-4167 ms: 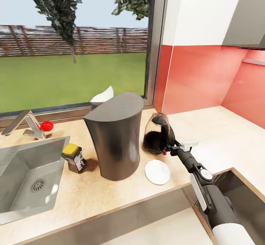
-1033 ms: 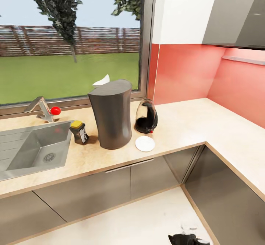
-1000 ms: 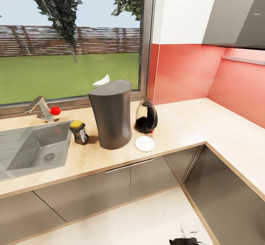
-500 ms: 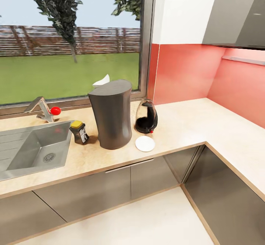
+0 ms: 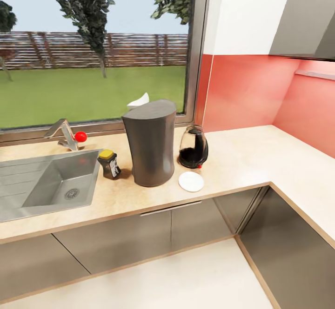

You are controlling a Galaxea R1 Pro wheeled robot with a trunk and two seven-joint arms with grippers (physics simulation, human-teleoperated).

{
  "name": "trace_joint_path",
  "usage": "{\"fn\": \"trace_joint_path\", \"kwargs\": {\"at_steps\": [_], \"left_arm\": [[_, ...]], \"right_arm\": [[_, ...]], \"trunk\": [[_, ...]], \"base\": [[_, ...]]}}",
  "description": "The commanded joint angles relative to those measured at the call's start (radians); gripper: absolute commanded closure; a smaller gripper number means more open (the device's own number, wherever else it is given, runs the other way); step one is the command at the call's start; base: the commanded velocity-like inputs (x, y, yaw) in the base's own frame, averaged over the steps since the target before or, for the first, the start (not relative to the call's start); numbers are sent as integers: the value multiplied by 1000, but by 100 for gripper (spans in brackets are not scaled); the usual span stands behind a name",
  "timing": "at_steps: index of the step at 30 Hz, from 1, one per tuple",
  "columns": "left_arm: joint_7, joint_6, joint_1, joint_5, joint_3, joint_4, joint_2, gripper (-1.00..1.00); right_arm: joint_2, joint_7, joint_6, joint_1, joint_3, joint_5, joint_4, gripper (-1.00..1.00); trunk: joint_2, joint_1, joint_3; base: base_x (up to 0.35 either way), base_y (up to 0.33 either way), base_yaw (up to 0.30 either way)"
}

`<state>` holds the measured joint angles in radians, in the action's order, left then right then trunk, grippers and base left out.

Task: Set up a coffee station on the kitchen countertop: keep the coffee maker on the countertop, move the bottle of coffee from the kitchen shelf to the counter next to the coffee maker, place a paper coffee filter on top of the coffee maker, put the saucer next to the coffee maker with the coffee cup on the saucer, and place the electric kettle next to the coffee maker.

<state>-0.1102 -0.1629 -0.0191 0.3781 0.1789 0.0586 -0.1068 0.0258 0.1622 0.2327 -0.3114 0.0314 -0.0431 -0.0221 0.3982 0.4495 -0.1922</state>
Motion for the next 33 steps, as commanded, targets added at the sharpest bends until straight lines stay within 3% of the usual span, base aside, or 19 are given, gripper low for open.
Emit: {"fn": "trace_joint_path", "kwargs": {"at_steps": [1,33], "left_arm": [[-3,-3,-1,7,9,-1,0,-100],[-3,-3,-1,8,8,1,0,-100]], "right_arm": [[1,4,7,0,3,-5,-2,-100],[8,5,11,2,2,-5,-2,-100]], "trunk": [[2,0,-3],[2,0,-26]], "base": [[0,0,248],[0,0,253]]}}
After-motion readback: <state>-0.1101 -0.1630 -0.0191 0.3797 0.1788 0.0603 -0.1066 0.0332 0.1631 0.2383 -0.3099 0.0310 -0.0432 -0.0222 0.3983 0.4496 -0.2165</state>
